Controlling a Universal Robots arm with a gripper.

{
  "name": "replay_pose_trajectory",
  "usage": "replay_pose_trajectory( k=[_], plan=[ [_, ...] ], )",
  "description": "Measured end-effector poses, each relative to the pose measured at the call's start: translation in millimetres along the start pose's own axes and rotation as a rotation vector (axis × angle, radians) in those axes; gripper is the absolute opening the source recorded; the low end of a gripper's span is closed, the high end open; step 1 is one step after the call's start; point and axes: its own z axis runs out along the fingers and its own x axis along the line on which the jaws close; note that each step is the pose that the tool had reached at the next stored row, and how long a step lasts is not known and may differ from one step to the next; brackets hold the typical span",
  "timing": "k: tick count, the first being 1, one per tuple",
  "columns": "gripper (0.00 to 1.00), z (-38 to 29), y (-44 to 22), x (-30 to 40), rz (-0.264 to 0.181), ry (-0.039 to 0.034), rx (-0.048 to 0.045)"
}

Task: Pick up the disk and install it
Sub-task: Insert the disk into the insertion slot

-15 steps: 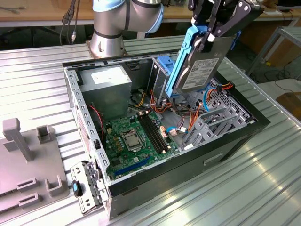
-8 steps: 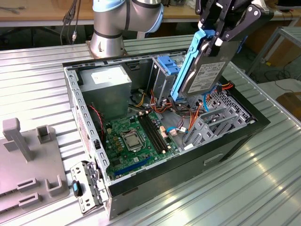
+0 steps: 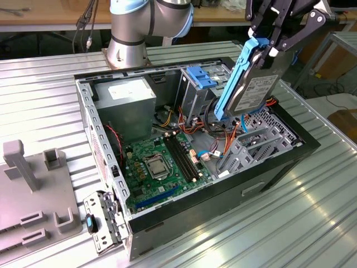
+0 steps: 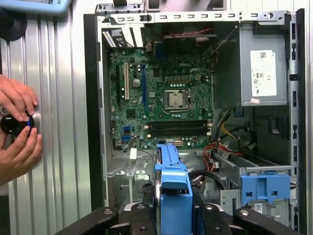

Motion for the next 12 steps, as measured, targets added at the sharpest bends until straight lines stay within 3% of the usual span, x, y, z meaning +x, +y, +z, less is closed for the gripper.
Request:
replay_pose_trajectory(
  k=[5, 8, 12],
  plan=[
    [0.37, 1.0, -7.3, 1.2, 0.0, 0.0072, 0.0003],
    [0.37, 1.8, -13.3, 1.9, -0.001, 0.0275, 0.001],
    [0.37, 3.2, -19.4, 3.1, -0.001, 0.0351, 0.0012]
  ],
)
